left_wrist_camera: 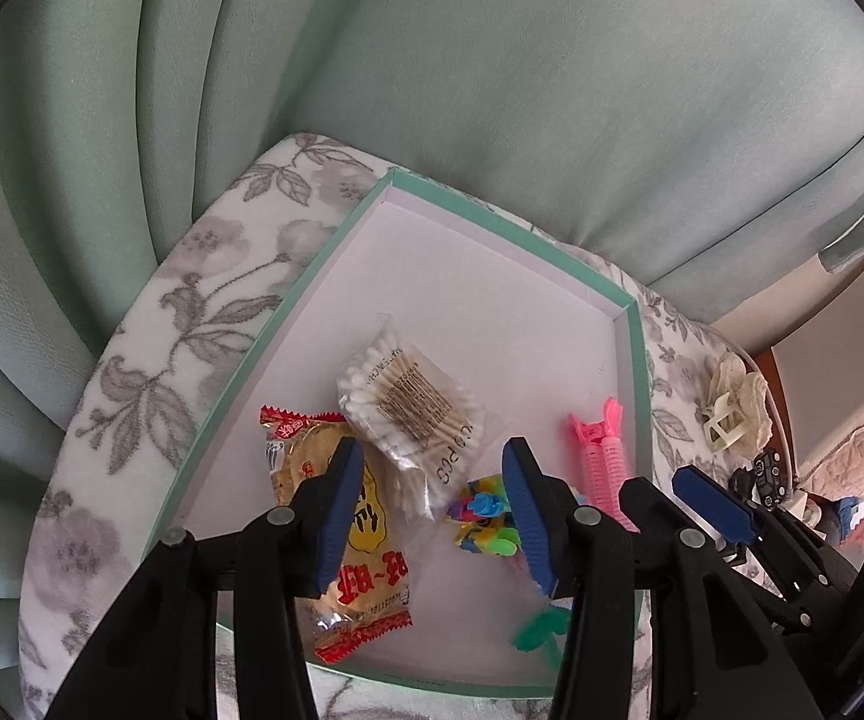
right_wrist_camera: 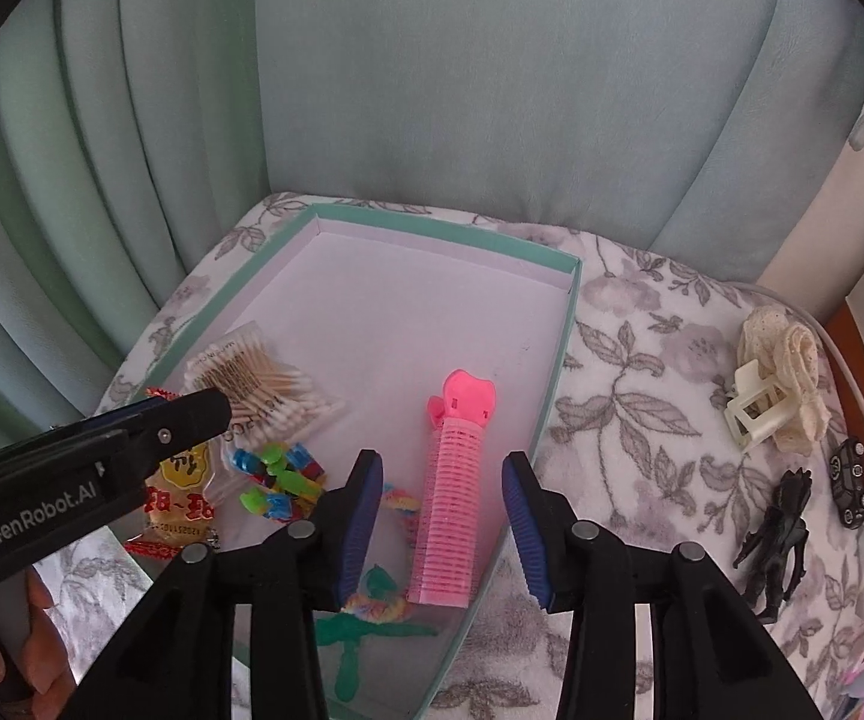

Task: Organize objects
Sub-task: 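Open both tools to drop the roller and swab bag into the lid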

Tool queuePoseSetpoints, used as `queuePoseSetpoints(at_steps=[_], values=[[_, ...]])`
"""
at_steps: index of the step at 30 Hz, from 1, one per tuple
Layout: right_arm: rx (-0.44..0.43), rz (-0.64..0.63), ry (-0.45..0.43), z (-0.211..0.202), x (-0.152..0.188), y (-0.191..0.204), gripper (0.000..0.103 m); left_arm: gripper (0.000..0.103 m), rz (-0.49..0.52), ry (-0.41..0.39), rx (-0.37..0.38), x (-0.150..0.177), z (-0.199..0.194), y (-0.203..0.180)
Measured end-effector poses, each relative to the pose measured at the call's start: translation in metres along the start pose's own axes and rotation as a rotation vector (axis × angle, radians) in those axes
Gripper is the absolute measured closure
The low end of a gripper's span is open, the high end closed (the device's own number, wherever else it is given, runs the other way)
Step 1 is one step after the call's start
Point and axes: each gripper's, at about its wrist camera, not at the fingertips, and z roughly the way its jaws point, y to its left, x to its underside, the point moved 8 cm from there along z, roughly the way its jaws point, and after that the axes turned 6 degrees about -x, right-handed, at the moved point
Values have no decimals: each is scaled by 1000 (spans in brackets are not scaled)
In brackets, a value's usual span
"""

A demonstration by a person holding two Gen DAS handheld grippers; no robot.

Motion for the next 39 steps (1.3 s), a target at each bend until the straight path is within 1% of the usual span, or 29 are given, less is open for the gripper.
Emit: queuePoseSetpoints(at_steps=[3,7,12,14,15,16,17,19,20,22,25,28,30,31,32,39], values=[[2,3,-22,-14,-1,1,58,54,7,-19,0,0,-13,-4],[1,11,-39,-30,4,2,58,54,20,-37,-19,3,-28,-8],[0,26,-24,-41,23,6,56,53,19,-30,-82,16,-38,-1],[1,25,-18,-44,30,7,48,53,14,-18,-113,22,-39,4],[1,27,-17,-45,33,8,46,53,12,-11,-128,25,-39,7],[-2,30,-18,-46,35,8,42,51,10,-6,-144,28,-39,10],[-4,32,-18,-48,38,8,38,42,11,-3,-159,30,-40,12],[-4,33,-18,-50,42,9,34,31,8,-9,-181,34,-43,16],[-1,32,-18,-51,44,9,30,30,6,-13,-186,35,-45,18],[0,33,-22,-54,47,10,28,29,4,-17,-196,36,-49,21],[3,38,-29,-59,52,9,17,19,7,-30,-210,37,-55,23],[5,44,-29,-62,55,7,16,18,15,-38,-213,38,-58,21],[11,49,-29,-64,56,6,7,16,19,-38,-219,39,-59,20],[11,49,-33,-66,57,5,2,14,19,-38,-220,40,-60,21],[13,48,-37,-68,57,5,0,13,18,-39,-219,40,-61,21],[20,63,-35,-75,61,1,0,13,8,-63,-237,41,-70,25]])
